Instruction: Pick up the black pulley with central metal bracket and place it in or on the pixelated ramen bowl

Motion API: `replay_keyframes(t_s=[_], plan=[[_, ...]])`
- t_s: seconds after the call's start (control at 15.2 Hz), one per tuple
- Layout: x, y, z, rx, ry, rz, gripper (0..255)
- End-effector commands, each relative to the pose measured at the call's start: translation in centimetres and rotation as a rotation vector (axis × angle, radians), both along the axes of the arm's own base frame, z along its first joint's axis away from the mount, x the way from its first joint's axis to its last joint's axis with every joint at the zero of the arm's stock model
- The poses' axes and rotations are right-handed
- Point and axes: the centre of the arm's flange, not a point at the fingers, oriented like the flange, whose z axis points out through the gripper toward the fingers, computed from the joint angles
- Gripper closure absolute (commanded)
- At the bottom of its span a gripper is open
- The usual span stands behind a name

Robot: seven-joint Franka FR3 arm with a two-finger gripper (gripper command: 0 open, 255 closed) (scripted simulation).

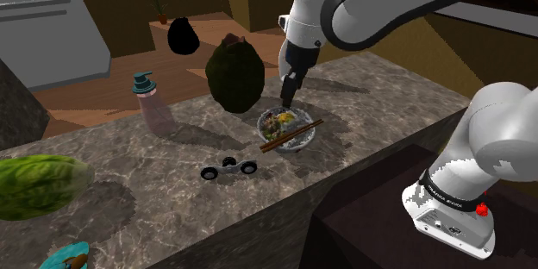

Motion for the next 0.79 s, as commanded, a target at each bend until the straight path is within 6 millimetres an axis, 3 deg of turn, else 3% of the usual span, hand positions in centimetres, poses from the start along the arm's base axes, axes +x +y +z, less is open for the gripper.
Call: replay_keyframes(t_s=[0.0, 0.73], plan=[[0.9, 1.7, -1.8, 0.007, -0.007, 0.023, 0], [4.7, 11.5, -10.9, 0.038, -0.034, 0.150, 0]])
